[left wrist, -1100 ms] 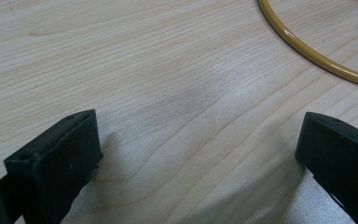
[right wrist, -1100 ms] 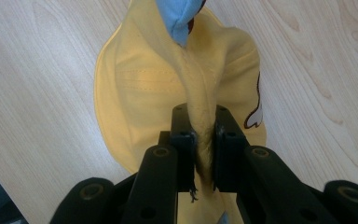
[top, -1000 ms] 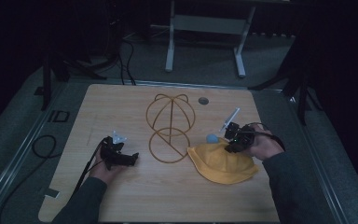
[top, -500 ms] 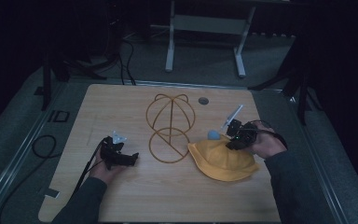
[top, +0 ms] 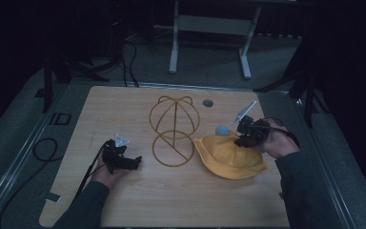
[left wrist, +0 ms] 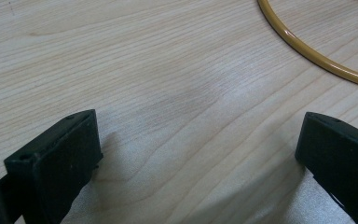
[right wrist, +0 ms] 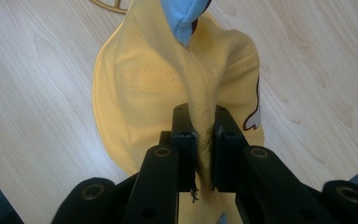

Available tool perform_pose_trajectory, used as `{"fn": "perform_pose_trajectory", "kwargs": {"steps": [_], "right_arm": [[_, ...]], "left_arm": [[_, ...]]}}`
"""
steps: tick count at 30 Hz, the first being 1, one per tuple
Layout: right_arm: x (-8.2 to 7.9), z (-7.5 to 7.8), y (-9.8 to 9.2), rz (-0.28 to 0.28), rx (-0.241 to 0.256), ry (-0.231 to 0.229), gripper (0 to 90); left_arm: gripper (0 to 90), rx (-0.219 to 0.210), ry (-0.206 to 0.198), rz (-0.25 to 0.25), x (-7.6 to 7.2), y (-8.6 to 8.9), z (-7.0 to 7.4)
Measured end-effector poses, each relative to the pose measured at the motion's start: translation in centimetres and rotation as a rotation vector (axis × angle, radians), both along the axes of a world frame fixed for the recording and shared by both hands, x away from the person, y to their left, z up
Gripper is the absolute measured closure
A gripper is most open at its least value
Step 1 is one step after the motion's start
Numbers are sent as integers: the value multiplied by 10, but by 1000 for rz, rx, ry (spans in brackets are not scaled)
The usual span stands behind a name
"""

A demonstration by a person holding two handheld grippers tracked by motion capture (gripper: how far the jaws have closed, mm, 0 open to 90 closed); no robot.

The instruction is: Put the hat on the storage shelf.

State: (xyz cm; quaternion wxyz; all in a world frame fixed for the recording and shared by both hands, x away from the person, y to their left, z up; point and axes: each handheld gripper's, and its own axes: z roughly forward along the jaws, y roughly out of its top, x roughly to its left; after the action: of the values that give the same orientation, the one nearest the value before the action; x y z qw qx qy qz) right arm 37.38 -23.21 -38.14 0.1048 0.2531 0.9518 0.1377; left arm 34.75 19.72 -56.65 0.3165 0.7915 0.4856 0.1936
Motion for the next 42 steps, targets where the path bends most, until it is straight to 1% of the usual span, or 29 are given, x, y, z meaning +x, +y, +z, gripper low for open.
{"fn": "perform_pose_trajectory", "kwargs": {"steps": [10, 11, 12, 13, 14, 15, 17, 27, 32, 36, 42], "right_arm": [[1, 9, -7, -31, 22, -22, 825], [2, 11, -9, -42, 28, -32, 825], [2, 11, -9, -42, 28, -32, 825], [4, 13, -10, -57, 33, -39, 826], [4, 13, -10, -57, 33, -39, 826], [6, 15, -12, -75, 37, -45, 827], [9, 17, -13, -87, 41, -53, 827], [18, 26, -18, -136, 66, -88, 829], [21, 28, -20, -141, 74, -95, 830], [23, 31, -21, -143, 66, -92, 830], [27, 39, -22, -144, 73, -111, 831]], "left_arm": [[1, 0, 1, -1, 0, 0, 0], [1, 0, 1, 0, 0, 0, 0], [1, 0, 1, 0, 0, 0, 0], [1, 1, 1, -1, 0, 0, 0], [1, 1, 1, -1, 0, 0, 0], [1, 0, 1, 0, 0, 0, 0], [1, 0, 1, 0, 0, 0, 0], [1, 1, 0, -1, 0, 0, 0], [1, 1, 1, -1, 0, 0, 0], [1, 2, 1, -2, 0, 0, 0], [1, 2, 1, -1, 0, 0, 0]]}}
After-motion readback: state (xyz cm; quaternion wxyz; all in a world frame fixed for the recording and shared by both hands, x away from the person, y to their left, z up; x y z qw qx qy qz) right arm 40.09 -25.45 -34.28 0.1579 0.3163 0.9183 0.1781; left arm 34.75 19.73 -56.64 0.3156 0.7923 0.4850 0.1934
